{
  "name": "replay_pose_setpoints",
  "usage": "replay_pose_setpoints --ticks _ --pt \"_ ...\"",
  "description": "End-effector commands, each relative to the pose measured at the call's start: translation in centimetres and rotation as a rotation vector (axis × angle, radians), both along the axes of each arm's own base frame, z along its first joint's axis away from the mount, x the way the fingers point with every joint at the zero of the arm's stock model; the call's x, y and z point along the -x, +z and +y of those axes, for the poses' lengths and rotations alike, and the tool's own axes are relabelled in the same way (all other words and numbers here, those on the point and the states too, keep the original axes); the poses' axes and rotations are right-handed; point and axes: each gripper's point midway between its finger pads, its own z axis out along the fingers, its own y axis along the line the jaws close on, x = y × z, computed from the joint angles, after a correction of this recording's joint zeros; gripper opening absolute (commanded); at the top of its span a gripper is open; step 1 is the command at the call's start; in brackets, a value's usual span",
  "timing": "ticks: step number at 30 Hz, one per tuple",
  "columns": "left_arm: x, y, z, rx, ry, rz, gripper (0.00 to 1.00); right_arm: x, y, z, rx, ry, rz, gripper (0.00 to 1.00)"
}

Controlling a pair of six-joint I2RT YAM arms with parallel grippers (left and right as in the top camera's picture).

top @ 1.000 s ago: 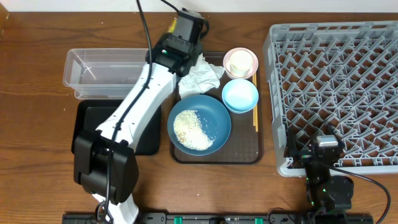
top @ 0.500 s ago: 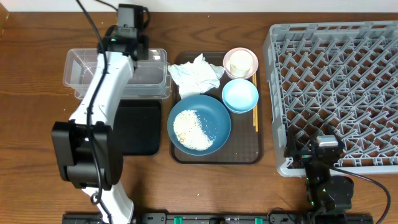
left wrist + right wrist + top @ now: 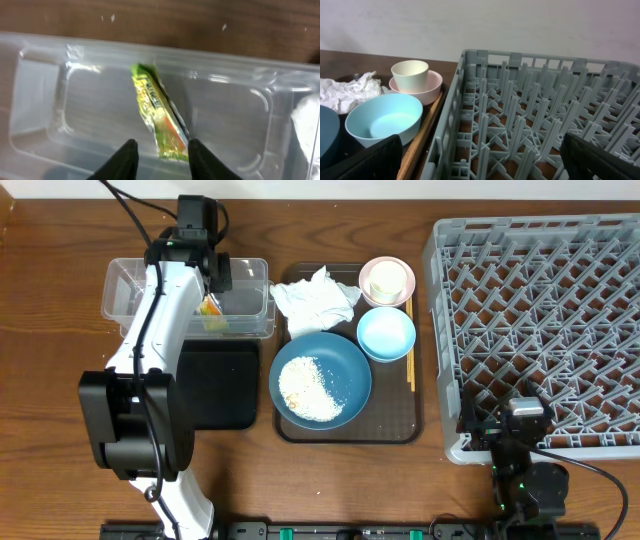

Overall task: Sort waste into correct bins and load items into the dishwasher rack
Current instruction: 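Carry the wrapper left and drop it into the clear plastic bin, then return the left gripper to the white tissue and grasp it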

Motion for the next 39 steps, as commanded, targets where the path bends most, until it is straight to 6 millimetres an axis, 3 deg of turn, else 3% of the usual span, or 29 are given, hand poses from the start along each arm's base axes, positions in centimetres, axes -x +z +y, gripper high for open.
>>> replay_pose_setpoints --ticks 1,6,13,14,16,17,24,31,39 --pt "0.8 -0.3 -0.8 0.070 0.023 0.023 0.37 0.0 -0.1 -0.2 0.011 -0.007 0.004 0.99" --pt "1.6 1.7 -4.2 0.254 -0.055 0.004 0.38 0.0 -0.1 -0.2 0.011 -0.007 0.004 0.99" --pt "4.9 8.3 -10.7 0.680 -0.108 -0.027 0.45 0.0 -0.1 -0.2 0.011 -0.007 0.004 0.99" --pt "5.4 9.2 -11.6 0.732 -0.139 -0.027 0.48 0.0 -0.1 -0.2 0.011 -0.007 0.003 0.99" --pt "6.1 10.6 -12.7 0.794 -0.182 -0.036 0.70 0.0 -0.1 -0.2 0.011 -0.007 0.003 0.99" --pt "6.3 11.0 -13.1 0.815 -0.195 -0.035 0.71 0.0 -0.1 -0.2 0.011 -0.007 0.004 0.99" --pt "7.7 10.2 -15.6 0.848 -0.192 0.049 0.71 0.0 -0.1 -0.2 0.011 -0.007 0.003 0.99" --pt "7.5 7.3 -17.5 0.610 -0.120 0.051 0.71 0.0 -0.1 -0.2 0.011 -0.007 0.004 0.99" --pt "6.2 6.3 -18.8 0.426 -0.049 -0.051 0.73 0.0 -0.1 -0.2 0.011 -0.007 0.003 0.99"
